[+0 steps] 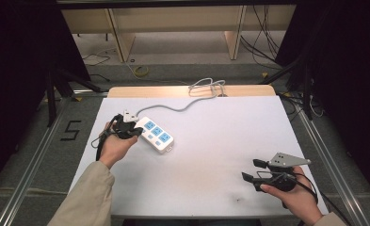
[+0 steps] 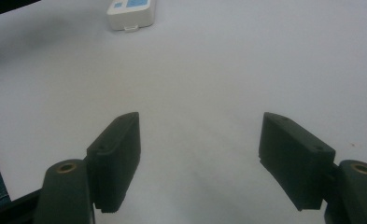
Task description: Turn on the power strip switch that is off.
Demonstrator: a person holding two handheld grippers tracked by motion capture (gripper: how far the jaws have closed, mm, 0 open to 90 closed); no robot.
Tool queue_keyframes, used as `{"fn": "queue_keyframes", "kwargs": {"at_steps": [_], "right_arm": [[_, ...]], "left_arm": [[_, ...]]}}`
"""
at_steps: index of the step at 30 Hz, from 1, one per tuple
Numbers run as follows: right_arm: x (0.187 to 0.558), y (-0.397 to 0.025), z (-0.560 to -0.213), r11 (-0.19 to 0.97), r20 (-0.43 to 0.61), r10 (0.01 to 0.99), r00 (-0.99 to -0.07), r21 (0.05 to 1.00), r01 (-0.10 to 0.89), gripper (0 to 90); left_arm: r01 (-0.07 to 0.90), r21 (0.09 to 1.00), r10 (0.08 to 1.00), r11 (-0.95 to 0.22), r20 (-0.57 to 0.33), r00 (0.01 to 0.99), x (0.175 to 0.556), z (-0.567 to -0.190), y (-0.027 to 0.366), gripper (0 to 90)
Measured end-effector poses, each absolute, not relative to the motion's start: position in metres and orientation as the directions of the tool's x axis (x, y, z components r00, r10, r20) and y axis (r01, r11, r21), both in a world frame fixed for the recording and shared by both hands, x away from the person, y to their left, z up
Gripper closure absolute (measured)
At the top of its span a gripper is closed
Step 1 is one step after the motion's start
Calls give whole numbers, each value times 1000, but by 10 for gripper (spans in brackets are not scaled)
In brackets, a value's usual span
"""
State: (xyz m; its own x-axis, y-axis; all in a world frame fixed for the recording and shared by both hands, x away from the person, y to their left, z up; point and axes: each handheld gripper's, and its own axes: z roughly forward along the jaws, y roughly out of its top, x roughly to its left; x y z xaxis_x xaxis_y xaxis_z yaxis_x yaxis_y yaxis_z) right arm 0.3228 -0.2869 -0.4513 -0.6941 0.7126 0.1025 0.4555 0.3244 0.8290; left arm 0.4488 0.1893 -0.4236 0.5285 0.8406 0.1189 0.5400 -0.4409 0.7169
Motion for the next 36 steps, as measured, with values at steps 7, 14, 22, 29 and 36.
{"fn": "queue_keyframes", "kwargs": {"at_steps": [7,14,22,29,36], "right_arm": [[323,-287,-451,327,101,712,-695,828,456,301],[323,-287,-451,328,100,712,-695,827,456,301],[323,-287,-452,327,101,712,-695,828,456,301],[323,-287,-452,327,101,713,-694,828,456,301],[323,-287,-452,327,101,713,-694,827,457,301]], "left_arm": [[536,714,841,-450,136,524,453,-423,191,898],[541,703,841,-461,150,520,457,-425,190,898],[553,696,848,-459,157,507,462,-424,189,898],[567,689,854,-451,148,500,468,-426,190,898],[584,679,859,-445,140,492,472,-430,192,898]]}}
